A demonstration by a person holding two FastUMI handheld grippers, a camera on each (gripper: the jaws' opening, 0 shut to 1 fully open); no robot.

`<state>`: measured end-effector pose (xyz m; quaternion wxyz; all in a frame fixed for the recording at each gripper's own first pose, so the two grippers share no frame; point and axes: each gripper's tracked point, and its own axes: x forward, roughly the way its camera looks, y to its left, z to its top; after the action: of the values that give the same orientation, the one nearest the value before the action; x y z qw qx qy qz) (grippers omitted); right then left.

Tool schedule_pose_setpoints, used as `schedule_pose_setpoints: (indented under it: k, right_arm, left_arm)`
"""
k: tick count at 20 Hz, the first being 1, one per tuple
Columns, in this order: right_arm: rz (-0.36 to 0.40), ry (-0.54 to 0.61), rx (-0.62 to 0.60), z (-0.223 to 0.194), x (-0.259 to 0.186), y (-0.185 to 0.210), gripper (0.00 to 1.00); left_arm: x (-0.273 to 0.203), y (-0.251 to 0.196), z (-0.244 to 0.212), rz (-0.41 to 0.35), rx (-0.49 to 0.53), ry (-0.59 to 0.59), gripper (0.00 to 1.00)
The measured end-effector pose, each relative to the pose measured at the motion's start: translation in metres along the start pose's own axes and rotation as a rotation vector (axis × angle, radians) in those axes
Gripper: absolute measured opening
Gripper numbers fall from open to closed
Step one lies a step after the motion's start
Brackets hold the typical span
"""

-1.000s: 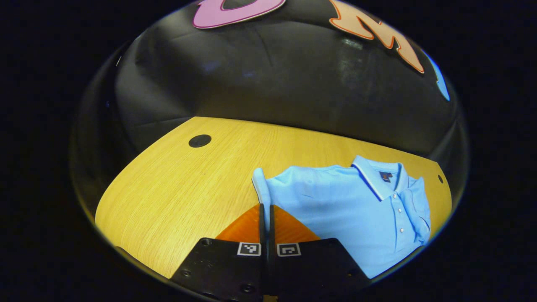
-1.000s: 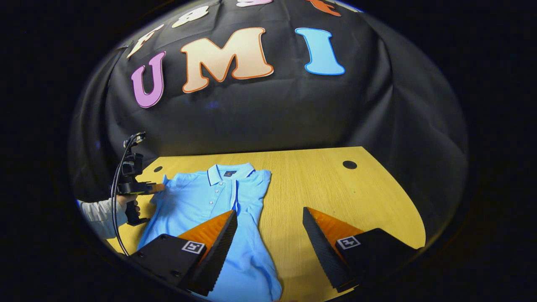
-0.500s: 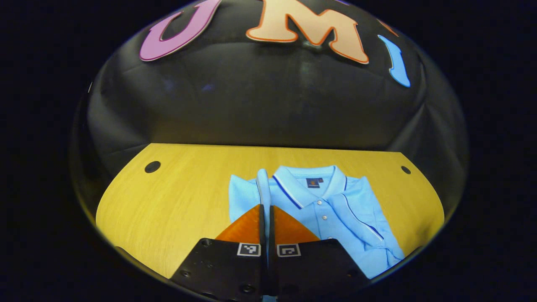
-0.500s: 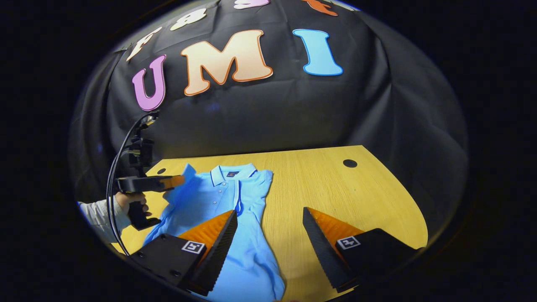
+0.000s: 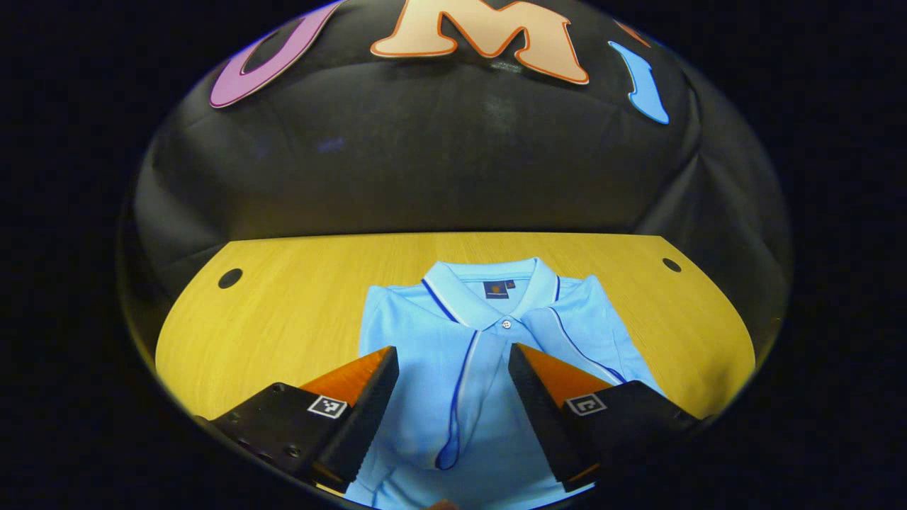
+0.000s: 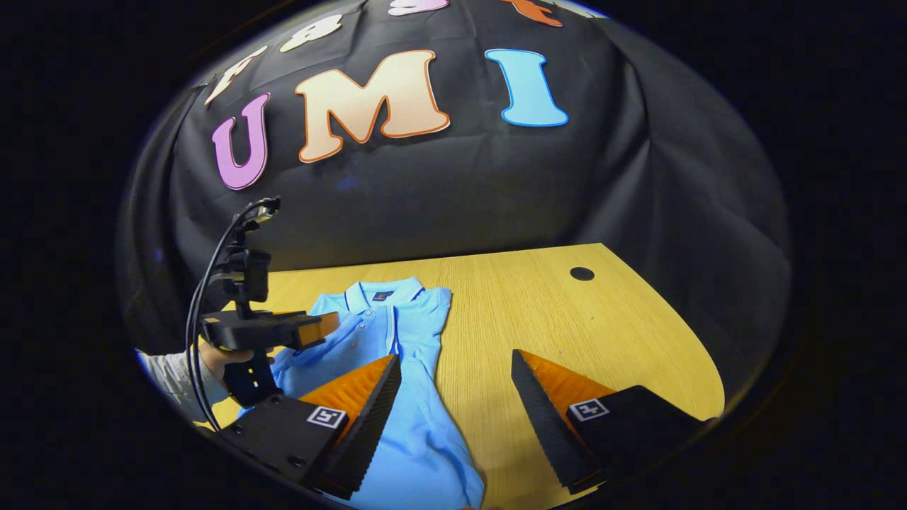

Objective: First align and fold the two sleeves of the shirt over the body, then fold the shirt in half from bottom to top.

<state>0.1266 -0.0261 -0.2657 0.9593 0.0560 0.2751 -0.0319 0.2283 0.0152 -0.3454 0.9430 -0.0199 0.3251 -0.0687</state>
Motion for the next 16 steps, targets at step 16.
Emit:
schedule_pose_setpoints:
  k: [16]
  right_arm:
    - [0.105, -0.009, -0.098, -0.078, -0.127, -0.015, 0.98]
  left_arm:
    - [-0.251, 0.015, -0.065, 0.083, -0.011, -0.169, 0.95]
